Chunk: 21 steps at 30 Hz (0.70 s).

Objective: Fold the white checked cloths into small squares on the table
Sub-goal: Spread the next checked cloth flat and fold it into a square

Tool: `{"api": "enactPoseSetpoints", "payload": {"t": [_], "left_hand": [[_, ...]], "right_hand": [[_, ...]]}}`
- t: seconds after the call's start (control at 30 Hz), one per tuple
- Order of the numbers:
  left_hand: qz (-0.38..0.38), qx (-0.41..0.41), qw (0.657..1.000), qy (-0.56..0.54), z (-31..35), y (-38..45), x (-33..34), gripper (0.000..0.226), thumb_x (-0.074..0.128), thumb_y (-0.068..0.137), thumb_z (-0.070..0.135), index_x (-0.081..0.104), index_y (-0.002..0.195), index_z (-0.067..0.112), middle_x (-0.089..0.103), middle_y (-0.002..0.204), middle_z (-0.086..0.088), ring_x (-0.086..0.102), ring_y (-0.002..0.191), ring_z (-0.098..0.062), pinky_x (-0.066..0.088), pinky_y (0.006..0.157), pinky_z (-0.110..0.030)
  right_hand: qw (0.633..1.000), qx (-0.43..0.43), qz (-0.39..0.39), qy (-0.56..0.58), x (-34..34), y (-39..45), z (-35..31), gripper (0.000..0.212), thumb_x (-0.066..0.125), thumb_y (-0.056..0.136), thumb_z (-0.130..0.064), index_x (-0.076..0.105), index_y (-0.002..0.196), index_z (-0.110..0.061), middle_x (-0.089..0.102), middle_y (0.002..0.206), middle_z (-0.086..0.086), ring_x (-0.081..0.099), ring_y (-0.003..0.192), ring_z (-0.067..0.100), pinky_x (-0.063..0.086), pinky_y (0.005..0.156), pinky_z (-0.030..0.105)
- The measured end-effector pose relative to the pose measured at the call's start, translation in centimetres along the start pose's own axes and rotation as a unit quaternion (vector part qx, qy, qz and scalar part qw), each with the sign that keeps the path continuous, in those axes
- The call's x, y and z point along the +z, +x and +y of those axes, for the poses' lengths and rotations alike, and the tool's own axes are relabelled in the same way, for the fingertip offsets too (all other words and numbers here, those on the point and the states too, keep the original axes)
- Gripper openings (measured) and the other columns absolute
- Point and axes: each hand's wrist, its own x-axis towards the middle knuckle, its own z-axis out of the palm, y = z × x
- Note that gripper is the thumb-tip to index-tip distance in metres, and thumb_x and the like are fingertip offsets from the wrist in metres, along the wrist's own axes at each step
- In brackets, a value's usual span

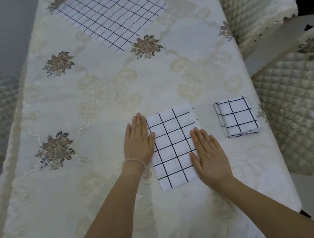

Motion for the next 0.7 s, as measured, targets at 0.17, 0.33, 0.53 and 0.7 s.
{"api": "enactPoseSetpoints", "payload": {"t": [0.17,0.33,0.53,0.7], "left_hand": [[0.041,0.030,0.999,0.007,3.2,0.4,-1.1,0.063,0.017,0.094,0.035,0.025,0.145,-0.002,0.024,0.153,-0.019,0.023,0.142,-0.030,0.013,0.117,-0.042],[-0.037,0.248,0.968,-0.017,8.6,1.2,0.1,0.059,0.003,0.101,0.036,0.025,0.147,0.006,0.025,0.154,-0.008,0.021,0.143,-0.022,0.016,0.115,-0.039],[-0.013,0.213,0.977,0.002,3.9,5.2,0.5,0.058,0.011,0.099,0.037,0.015,0.149,0.007,0.014,0.157,-0.008,0.013,0.145,-0.021,0.006,0.117,-0.035],[-0.009,0.159,0.987,-0.001,0.5,6.6,-0.4,0.060,0.008,0.096,0.039,0.006,0.147,0.009,0.006,0.157,-0.004,0.002,0.144,-0.014,0.000,0.118,-0.033]], "right_hand": [[1.000,0.004,-0.001,0.004,-0.1,0.0,-0.1,0.062,0.019,0.100,-0.041,0.005,0.154,-0.015,0.004,0.162,0.000,-0.001,0.149,0.013,0.006,0.120,0.036],[1.000,0.011,0.006,0.009,0.3,0.1,0.0,0.062,0.021,0.100,-0.043,0.013,0.153,-0.011,0.010,0.161,0.002,0.005,0.149,0.014,0.009,0.119,0.036],[1.000,0.000,-0.009,0.006,0.2,0.1,0.2,0.062,0.018,0.101,-0.043,0.002,0.154,-0.015,0.001,0.162,-0.001,-0.003,0.148,0.012,0.008,0.120,0.037],[1.000,0.001,-0.011,0.014,0.1,0.2,0.1,0.062,0.017,0.101,-0.043,-0.001,0.154,-0.016,0.000,0.162,-0.002,-0.004,0.148,0.012,0.005,0.120,0.036]]}}
